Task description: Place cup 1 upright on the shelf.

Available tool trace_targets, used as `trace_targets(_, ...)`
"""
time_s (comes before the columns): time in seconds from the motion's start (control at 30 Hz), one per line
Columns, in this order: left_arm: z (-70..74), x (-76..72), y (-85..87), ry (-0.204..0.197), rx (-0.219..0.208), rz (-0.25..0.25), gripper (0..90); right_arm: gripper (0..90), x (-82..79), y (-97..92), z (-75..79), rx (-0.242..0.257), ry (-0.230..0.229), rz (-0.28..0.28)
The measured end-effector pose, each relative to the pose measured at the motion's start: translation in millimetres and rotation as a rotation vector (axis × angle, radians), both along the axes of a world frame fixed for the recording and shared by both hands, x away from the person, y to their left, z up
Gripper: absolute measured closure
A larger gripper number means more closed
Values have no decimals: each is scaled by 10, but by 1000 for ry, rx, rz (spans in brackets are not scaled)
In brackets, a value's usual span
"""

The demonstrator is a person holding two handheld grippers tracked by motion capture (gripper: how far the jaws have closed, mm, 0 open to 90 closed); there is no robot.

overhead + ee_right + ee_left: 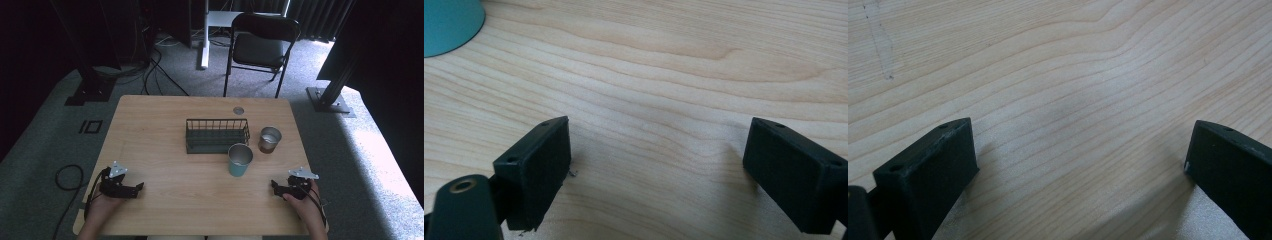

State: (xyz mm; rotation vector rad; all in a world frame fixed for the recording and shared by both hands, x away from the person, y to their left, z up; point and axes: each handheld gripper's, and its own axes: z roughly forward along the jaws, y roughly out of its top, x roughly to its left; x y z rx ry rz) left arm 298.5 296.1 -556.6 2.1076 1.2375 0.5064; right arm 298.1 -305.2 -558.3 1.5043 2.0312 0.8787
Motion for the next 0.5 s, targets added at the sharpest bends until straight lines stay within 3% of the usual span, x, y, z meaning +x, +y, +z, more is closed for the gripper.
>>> trace_targets(0.3,4,4,15,3,4,-25,8,115,0,0,0,0,0,0)
trace_targets(0.43,11,9,-3,5,-16,-41,8,115,0,0,0,0,-1,1)
trace_targets(0.5,26,8,-32,-3,-48,-65,8,114,0,1,0,1,0,0)
